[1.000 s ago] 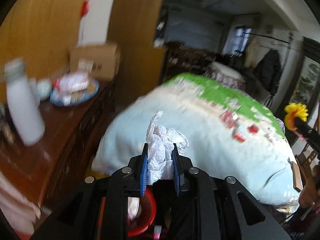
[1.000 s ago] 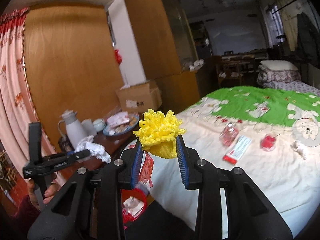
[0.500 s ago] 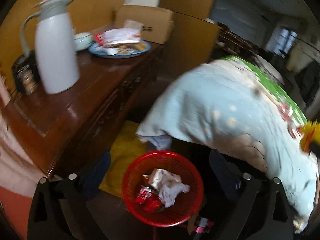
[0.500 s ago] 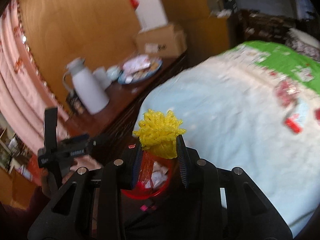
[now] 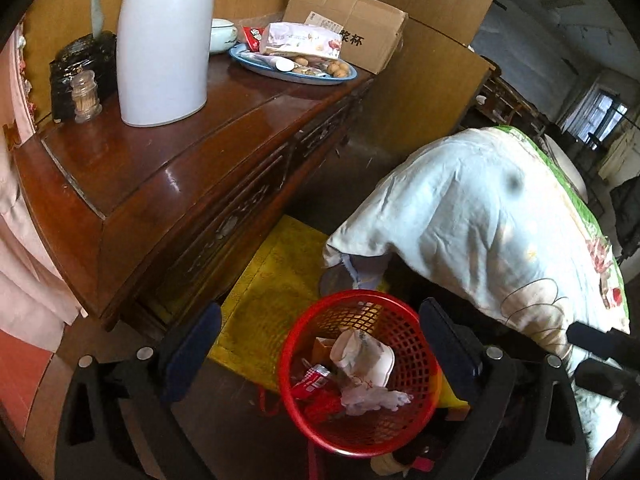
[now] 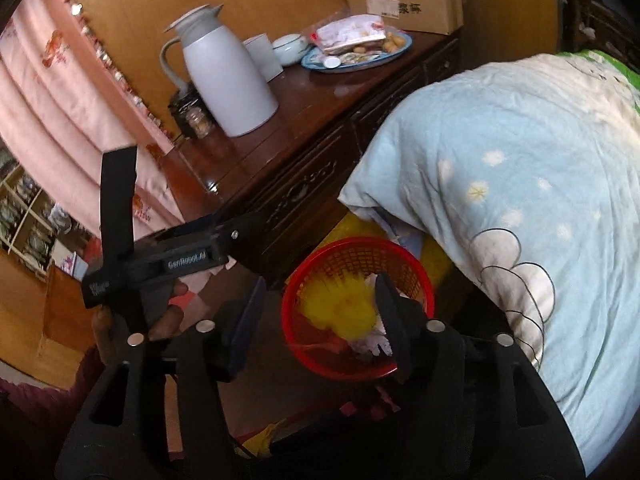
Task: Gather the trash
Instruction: 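Carry white plastic and yellow mesh to the red wastebasket and open both tools, then move both tools back toward the remaining trash on the bed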
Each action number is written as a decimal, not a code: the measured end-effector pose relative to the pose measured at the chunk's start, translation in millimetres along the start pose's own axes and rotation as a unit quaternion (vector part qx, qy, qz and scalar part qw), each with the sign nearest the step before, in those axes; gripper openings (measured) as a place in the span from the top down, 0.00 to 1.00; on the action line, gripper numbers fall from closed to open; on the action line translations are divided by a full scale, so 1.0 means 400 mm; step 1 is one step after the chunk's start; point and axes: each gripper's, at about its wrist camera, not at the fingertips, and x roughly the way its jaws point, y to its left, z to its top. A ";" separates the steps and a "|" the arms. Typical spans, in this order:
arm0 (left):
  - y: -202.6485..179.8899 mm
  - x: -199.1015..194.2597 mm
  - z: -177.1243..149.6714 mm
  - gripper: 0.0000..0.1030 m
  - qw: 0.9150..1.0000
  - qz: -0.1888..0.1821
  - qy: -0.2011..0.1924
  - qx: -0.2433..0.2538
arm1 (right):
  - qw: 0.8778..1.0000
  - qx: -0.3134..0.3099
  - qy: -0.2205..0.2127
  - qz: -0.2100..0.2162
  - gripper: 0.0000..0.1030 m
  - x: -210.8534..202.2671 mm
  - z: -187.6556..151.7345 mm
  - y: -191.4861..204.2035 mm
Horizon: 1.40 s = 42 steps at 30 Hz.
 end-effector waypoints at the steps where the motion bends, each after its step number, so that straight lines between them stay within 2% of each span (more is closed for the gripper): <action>1: -0.004 0.002 -0.002 0.06 1.000 0.000 0.000 0.003 | 1.000 0.006 -0.003 -0.002 0.43 -0.006 -0.001 -0.006; 9: -0.063 -0.041 -0.003 0.06 0.999 0.001 -0.025 0.035 | 0.999 0.023 -0.027 -0.016 0.39 -0.064 -0.011 -0.039; 21: -0.244 -0.163 -0.017 0.06 0.989 -0.010 -0.078 0.123 | 0.990 0.051 -0.126 -0.043 0.34 -0.264 -0.055 -0.086; 28: -0.360 -0.252 -0.043 0.06 0.977 -0.010 -0.117 0.180 | 0.978 0.064 -0.189 -0.057 0.28 -0.393 -0.111 -0.113; 34: -0.470 -0.307 -0.076 0.06 0.962 -0.005 -0.147 0.232 | 0.965 0.071 -0.239 -0.085 0.16 -0.492 -0.159 -0.153; 39: -0.568 -0.297 -0.088 0.06 0.952 -0.008 -0.150 0.267 | 0.953 0.096 -0.261 -0.118 0.13 -0.552 -0.192 -0.245; 42: -0.636 -0.266 -0.085 0.06 0.948 -0.013 -0.144 0.285 | 0.944 0.133 -0.267 -0.139 0.13 -0.576 -0.213 -0.333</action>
